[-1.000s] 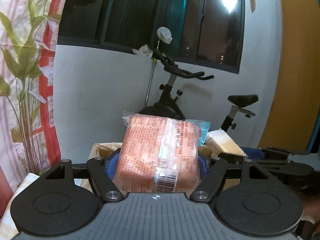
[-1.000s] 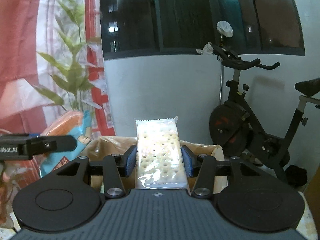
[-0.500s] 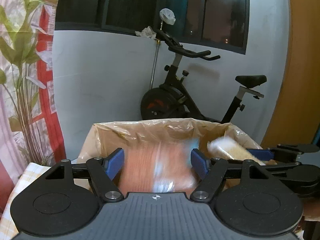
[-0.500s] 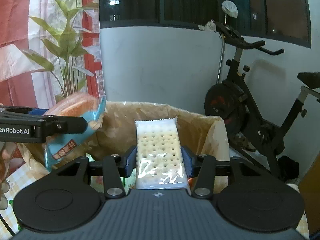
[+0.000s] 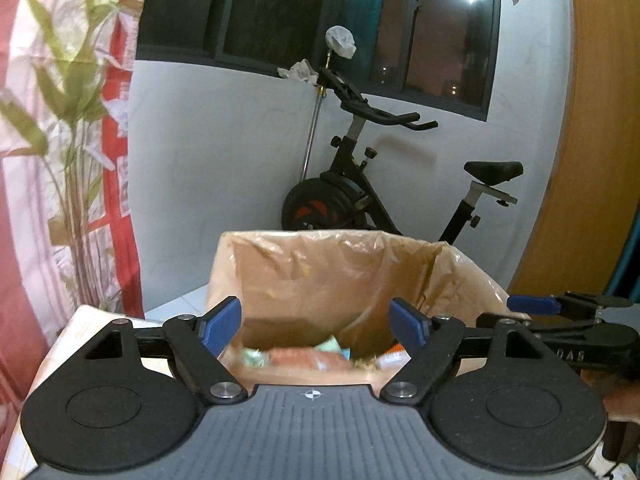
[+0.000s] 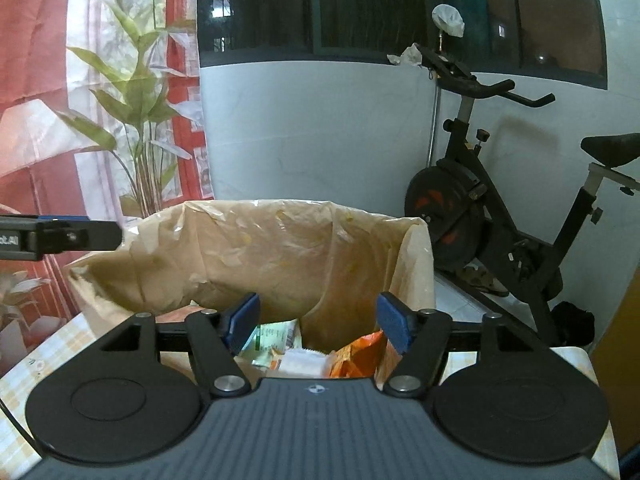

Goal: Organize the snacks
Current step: 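Move both tools back from the box toward the snack pile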

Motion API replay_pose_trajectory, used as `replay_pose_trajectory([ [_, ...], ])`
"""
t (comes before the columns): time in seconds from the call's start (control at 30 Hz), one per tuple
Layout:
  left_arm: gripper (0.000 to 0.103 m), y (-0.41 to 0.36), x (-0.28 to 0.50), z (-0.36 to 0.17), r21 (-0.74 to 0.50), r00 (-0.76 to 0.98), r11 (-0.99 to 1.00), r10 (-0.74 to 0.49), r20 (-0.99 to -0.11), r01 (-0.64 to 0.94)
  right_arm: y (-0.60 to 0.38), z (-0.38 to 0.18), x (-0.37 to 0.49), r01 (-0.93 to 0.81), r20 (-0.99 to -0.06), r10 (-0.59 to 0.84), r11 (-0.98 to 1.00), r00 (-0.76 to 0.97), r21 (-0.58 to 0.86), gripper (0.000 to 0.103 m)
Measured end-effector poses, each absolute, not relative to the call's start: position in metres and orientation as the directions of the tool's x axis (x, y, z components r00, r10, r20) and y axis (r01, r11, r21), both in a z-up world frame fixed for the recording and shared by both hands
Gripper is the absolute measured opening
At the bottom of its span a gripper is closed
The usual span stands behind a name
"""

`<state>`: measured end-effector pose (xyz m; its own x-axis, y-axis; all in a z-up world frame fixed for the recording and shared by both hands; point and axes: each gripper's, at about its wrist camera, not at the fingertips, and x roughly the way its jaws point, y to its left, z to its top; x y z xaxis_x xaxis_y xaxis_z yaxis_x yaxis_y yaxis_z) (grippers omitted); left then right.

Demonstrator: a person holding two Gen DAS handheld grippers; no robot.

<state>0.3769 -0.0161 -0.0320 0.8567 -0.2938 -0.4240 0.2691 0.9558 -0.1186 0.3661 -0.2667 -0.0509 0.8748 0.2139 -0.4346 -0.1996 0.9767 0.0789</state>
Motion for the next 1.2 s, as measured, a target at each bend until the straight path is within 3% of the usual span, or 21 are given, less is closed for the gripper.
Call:
replay_pose_trajectory([
  [0.77, 0.083, 0.07, 0.278, -0.075, -0.143, 0.854, 0.984, -0.165, -0.493, 0.108, -0.262, -0.074, 0.277, -0.218, -0.365, 0.237, 0.972, 0.9, 0.092, 0.068],
  [0.97, 0.083, 0.083, 0.266, -0.096, -0.175, 0.835, 0.984, -0.133, -0.534, 0.044, -0.251, -0.101, 0.256, -0.241, -0.39, 0.248, 0.968, 0.887, 0.068, 0.068],
  [1.2, 0.082, 0.104, 0.256, -0.12, -0.247, 0.802, 0.967, -0.097, -0.589, -0.064, -0.25, -0.134, 0.237, -0.191, -0.44, 0.232, 0.972, 0.868, 0.135, 0.068],
])
